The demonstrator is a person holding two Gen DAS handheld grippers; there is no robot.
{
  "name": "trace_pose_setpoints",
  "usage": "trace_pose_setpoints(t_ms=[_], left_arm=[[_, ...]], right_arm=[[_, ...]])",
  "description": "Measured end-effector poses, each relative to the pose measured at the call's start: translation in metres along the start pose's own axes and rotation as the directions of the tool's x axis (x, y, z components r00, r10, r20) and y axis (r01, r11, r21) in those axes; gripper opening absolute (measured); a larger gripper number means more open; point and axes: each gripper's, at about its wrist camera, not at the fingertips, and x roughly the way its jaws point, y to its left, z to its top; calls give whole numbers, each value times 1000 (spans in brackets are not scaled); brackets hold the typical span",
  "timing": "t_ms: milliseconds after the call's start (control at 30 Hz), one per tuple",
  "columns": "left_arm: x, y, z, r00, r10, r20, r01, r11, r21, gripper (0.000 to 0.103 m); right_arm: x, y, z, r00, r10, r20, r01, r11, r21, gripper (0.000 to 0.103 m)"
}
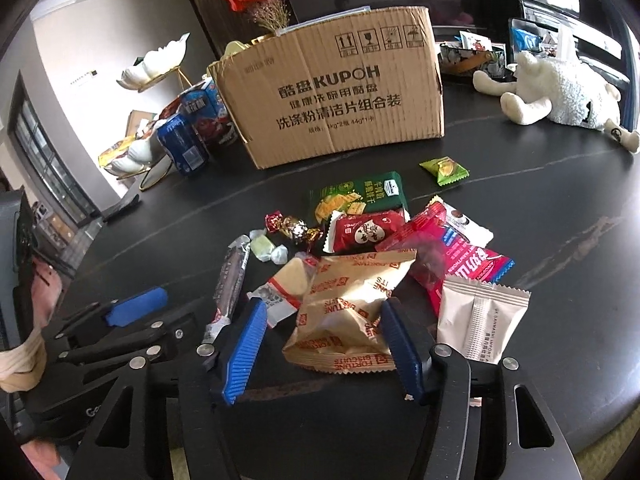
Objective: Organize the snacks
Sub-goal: 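Grasp the brown-and-white bar with the left gripper while the right grasps the tan biscuit packet, then lift both held snacks and carry them over the open cardboard box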
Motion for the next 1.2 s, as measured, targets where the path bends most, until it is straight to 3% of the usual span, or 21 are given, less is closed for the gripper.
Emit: trace_pose_setpoints(t_ms=[233,367,500,700,1200], left_arm=[[15,-2,4,999,-30,-22,30,999,-18,46],[23,-1,4,996,-62,-59,60,997,-43,36],[26,-1,3,997,-57,-59,55,998,-35,26],[23,-3,2,998,-54,-44,54,998,-17,19],[-20,-1,3,997,-71,35,71,997,-16,19]], right_arm=[[8,-3,0,1000,-6,-13,6,1000,4,57],[12,-5,0,1000,-8,-27,8,1000,8,52],[14,-2,0,999,-17,-27,17,1000,-12,51],[14,-1,-1,1000,-18,-22,17,1000,-15,46],[-17,13,2,999,-7,43,10,997,-71,45]])
